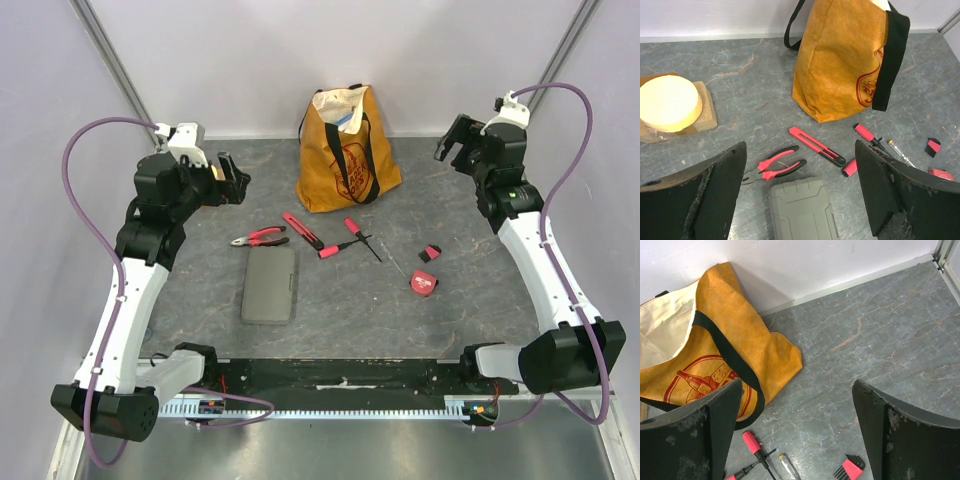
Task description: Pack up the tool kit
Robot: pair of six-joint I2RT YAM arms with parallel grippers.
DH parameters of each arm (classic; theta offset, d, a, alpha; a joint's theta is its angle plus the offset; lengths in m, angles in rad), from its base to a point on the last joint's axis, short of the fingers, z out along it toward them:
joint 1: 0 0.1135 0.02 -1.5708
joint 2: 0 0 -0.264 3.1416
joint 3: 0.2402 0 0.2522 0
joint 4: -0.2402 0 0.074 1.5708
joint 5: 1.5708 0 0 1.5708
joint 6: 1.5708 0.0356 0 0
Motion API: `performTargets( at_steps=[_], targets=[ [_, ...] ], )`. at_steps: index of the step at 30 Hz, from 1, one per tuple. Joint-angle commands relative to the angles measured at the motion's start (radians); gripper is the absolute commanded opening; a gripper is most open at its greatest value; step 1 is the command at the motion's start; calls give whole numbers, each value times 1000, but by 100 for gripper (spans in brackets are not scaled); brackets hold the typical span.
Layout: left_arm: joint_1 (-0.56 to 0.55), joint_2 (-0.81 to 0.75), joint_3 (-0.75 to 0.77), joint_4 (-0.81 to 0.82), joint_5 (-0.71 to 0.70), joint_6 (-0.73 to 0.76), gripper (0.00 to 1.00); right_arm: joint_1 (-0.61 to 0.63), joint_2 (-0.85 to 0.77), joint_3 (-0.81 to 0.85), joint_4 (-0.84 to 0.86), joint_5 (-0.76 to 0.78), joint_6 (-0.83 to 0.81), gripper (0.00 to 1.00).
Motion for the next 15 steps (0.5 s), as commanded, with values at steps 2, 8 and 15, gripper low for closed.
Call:
performTargets(
  at_steps=[2,8,15],
  targets=[
    [2,-60,-47,56,0,-6,94,0,-12,-25,11,-49,11,98],
    [3,-74,-107,-56,-11,-69,96,33,-26,-65,19,-128,8,98],
    [3,-124,-263,-231,49,-234,93,161,-64,-160,21,-178,10,98]
  ],
)
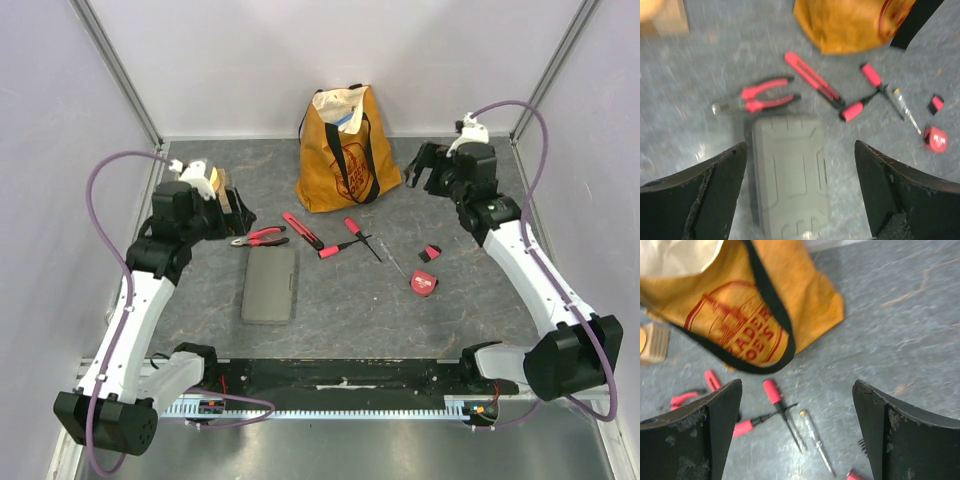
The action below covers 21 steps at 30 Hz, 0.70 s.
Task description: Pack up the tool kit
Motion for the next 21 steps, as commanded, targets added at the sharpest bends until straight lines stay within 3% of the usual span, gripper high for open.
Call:
performTargets(
  at_steps=[1,6,11,19,21],
  targets=[
    [2,-69,-125,-125,31,-153,92,77,-57,-77,24,-111,3,98],
    [2,-109,-249,-154,53,-256,91,203,-105,-218,93,-193,21,97],
    [3,-96,-343,-145,81,-350,88,347,-136,-313,177,-162,26,97],
    [-1,-40,-410,-71,206,-471,86,556,-48,-338,247,-108,-22,98],
    [0,-39,-427,-56,180,-483,86,591,-19,-322,247,-101,-40,98]
  ],
)
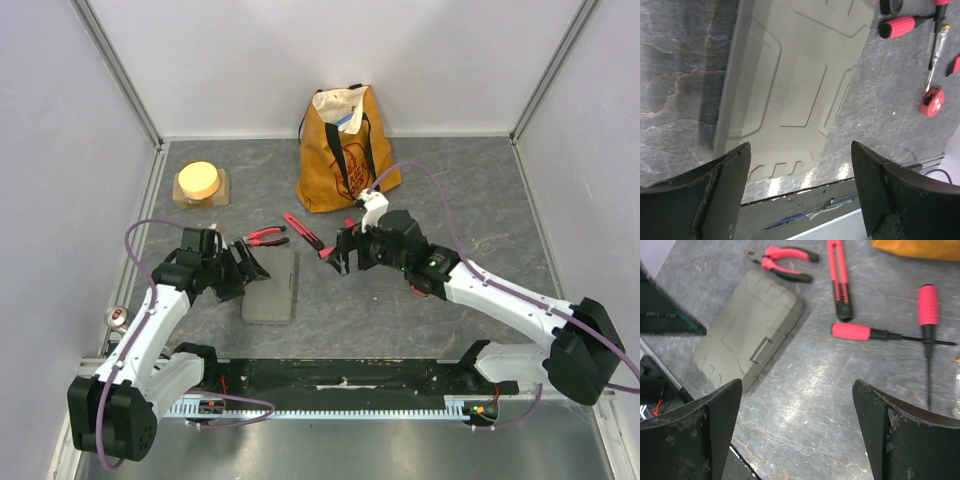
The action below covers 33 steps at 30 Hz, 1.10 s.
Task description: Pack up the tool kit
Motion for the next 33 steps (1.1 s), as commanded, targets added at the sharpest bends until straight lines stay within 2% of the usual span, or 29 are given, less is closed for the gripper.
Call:
performTargets(
  at_steps=[1,9,15,21,26,33],
  targets=[
    [-1,4,-24,76,36,-95,86,76,62,26,60,31,-50,98],
    [-3,-5,-73,101,-67,-111,86,170,164,79,51,91,-53,97],
    [-15,56,-104,150,11,-93,85,190,257,103,39,148,45,82],
    [-16,53,-139,176,32,-98,85,205,345,120,60,172,103,74],
    [-15,34,-135,164,-23,-98,84,204,420,163,74,192,146,63],
    [-15,61,-74,151,-135,-72,84,205,500,211,132,130,169,49]
  ],
)
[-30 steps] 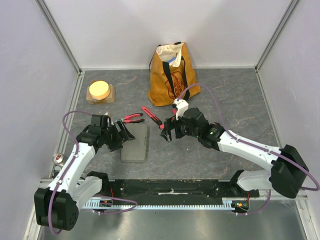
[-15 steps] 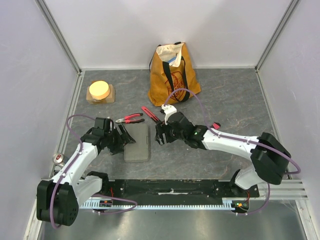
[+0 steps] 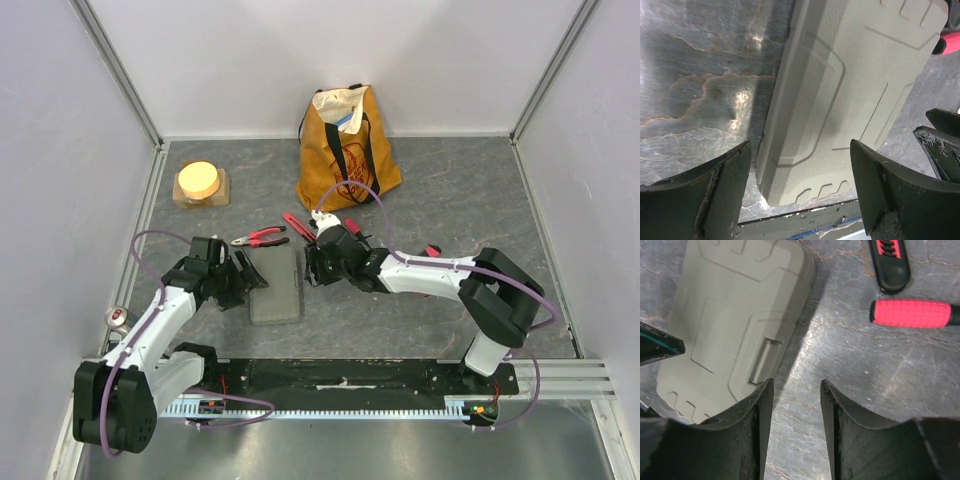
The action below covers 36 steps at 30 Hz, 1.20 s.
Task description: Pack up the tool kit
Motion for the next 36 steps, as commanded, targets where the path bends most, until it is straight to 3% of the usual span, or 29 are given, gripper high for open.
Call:
performTargets(
  at_steps=[1,7,12,19,26,30,36],
  targets=[
    [-3,26,62,20,-79,3,84,4,40,70,79,-32,32,48],
    [-5,90,71,54,-57,11,81,4,87,100,90,-56,44,42],
    [-3,95,60,55,-63,14,66,4,119,127,78,-76,40,36],
    [-5,96,55,20,-111,22,61,4,149,137,53,-81,43,31],
    [-3,128,52,35,-54,29,56,4,182,160,-22,-80,44,29],
    [-3,158,40,41,-28,23,54,16,203,189,-114,-20,32,26],
    [-3,170,25,35,-43,-9,53,80,263,298,-356,218,-34,25]
  ],
)
